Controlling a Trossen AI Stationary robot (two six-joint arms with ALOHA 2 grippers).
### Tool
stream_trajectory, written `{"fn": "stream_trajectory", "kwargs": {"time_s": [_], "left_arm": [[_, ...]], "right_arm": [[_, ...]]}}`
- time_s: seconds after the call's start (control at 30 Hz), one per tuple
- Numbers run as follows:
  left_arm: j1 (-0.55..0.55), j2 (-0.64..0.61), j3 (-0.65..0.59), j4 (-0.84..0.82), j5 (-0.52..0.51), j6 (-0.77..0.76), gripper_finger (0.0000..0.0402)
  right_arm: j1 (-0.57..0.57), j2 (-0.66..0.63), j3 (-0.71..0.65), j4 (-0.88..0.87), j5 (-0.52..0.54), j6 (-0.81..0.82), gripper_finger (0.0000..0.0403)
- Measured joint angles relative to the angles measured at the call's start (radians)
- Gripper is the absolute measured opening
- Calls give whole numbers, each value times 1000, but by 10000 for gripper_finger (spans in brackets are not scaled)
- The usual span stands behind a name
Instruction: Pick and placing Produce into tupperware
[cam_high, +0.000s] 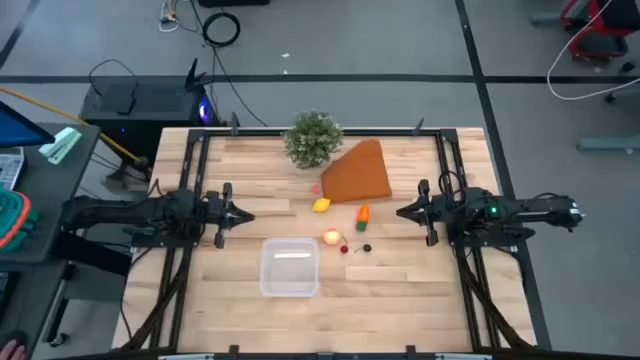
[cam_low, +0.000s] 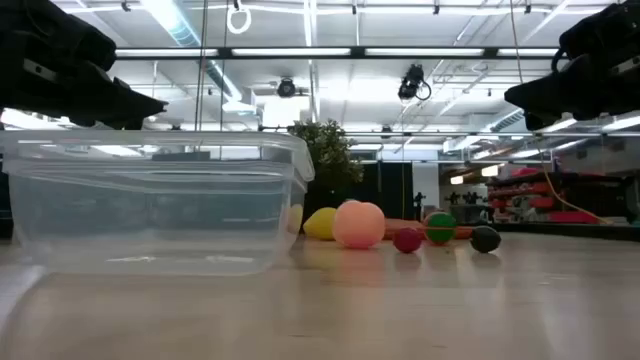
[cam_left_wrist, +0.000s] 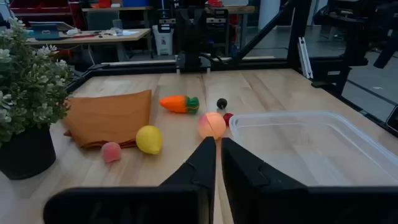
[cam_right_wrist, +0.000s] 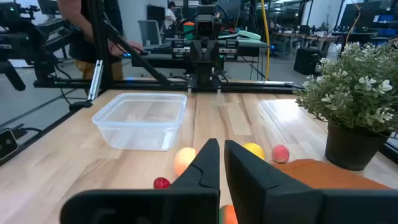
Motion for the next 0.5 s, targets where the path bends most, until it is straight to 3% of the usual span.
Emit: {"fn": "stream_trajectory", "kwargs": {"time_s": [0.5], "left_arm": [[0, 0, 0, 0, 0, 0, 23]], "right_arm": [[0, 0, 0, 0, 0, 0, 0]]}}
